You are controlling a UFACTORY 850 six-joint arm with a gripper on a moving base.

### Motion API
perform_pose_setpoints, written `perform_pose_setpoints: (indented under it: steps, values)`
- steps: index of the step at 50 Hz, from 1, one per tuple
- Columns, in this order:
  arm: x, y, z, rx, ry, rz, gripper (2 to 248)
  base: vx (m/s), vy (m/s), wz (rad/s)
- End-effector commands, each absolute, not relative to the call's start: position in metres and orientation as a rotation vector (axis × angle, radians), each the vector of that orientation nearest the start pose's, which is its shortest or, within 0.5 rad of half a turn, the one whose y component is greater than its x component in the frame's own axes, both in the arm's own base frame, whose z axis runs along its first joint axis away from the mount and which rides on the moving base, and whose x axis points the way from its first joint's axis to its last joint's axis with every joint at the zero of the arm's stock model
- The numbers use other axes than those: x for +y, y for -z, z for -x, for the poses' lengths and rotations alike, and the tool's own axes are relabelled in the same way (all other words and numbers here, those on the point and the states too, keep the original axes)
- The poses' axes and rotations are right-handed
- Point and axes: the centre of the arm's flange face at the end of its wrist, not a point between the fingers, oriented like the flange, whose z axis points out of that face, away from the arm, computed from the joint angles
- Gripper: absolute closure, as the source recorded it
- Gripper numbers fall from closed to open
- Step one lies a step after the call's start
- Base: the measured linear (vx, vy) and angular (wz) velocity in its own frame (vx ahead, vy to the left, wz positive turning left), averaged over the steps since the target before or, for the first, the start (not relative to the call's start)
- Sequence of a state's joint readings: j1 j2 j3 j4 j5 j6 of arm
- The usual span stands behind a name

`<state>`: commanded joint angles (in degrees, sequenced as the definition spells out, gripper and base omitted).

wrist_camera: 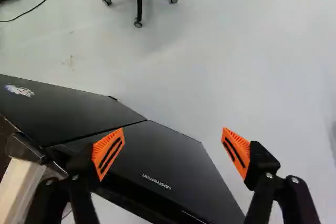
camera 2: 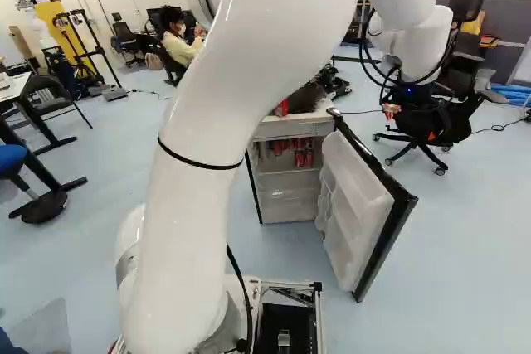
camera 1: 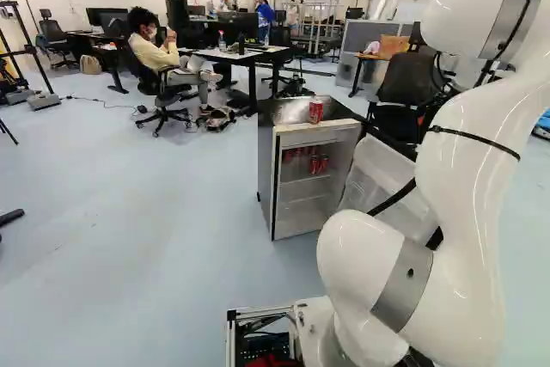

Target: Grab a drink from the fridge

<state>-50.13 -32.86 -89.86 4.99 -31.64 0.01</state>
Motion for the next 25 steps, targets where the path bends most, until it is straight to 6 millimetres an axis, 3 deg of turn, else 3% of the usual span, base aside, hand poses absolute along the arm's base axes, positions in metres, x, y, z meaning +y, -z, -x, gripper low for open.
perform_pose_setpoints:
  steps: [25]
  values:
    - [-0.534, -0.479, -0.449, 1.451, 0.638, 2.847, 3, 0.000, 0.000, 0.000]
